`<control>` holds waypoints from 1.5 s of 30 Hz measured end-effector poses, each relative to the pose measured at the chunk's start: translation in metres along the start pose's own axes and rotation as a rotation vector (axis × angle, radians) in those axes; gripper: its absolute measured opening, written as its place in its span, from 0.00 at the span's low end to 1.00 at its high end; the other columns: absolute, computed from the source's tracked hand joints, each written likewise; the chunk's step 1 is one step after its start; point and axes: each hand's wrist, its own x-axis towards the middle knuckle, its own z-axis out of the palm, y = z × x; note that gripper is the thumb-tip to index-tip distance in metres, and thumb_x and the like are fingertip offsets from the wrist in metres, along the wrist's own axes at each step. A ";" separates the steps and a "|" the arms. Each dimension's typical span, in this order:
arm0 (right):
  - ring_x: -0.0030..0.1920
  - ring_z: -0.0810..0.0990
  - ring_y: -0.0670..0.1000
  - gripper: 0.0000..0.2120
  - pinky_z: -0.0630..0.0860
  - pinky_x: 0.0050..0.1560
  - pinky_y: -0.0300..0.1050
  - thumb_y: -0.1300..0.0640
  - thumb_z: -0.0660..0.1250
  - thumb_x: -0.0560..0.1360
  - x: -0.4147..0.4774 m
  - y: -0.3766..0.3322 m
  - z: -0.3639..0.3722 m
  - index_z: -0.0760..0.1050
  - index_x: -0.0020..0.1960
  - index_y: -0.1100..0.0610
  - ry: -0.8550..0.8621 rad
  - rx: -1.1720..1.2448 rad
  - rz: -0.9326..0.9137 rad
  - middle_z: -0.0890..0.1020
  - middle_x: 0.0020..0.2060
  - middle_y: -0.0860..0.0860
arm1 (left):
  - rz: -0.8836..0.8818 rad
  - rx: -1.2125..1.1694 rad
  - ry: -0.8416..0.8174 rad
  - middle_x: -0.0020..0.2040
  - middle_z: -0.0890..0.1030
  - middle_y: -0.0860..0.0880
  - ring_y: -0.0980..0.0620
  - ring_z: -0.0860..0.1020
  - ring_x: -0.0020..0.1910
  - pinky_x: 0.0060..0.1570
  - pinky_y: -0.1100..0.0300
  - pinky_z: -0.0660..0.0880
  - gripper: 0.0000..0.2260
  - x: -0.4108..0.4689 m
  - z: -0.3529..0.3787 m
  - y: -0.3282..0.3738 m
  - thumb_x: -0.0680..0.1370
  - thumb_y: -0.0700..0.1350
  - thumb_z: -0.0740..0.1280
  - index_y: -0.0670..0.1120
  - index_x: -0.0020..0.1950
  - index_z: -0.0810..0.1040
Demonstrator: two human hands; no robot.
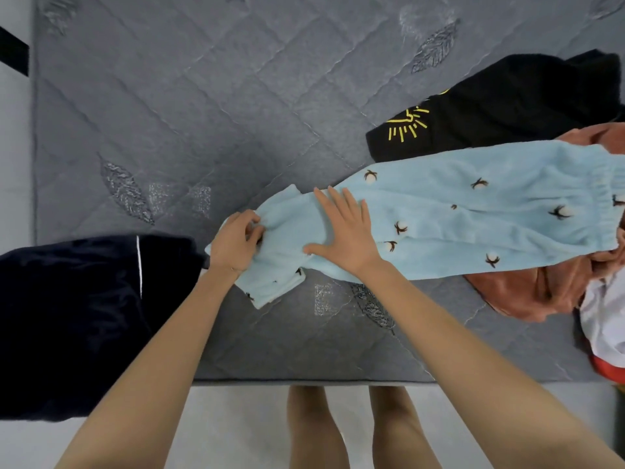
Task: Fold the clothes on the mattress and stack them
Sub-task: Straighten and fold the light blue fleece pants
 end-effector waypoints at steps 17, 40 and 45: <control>0.38 0.76 0.38 0.03 0.72 0.43 0.36 0.51 0.71 0.76 -0.015 -0.001 -0.060 0.78 0.45 0.49 0.286 0.654 0.014 0.79 0.36 0.41 | 0.232 -0.265 -0.060 0.61 0.77 0.50 0.50 0.74 0.60 0.64 0.52 0.69 0.26 -0.024 -0.007 0.052 0.73 0.58 0.66 0.45 0.66 0.74; 0.49 0.81 0.39 0.12 0.74 0.50 0.34 0.55 0.77 0.70 -0.094 0.081 -0.150 0.81 0.51 0.46 0.142 0.858 -0.031 0.84 0.46 0.39 | 0.322 -0.618 -0.073 0.39 0.79 0.50 0.58 0.76 0.39 0.44 0.61 0.74 0.06 -0.041 0.021 0.226 0.74 0.31 0.66 0.40 0.46 0.78; 0.41 0.80 0.37 0.06 0.74 0.44 0.30 0.64 0.73 0.73 -0.118 0.119 -0.162 0.80 0.44 0.53 0.355 0.922 0.087 0.83 0.37 0.40 | 0.339 -0.412 -0.334 0.54 0.78 0.66 0.69 0.74 0.55 0.54 0.74 0.69 0.16 -0.052 0.053 0.211 0.73 0.57 0.72 0.58 0.58 0.75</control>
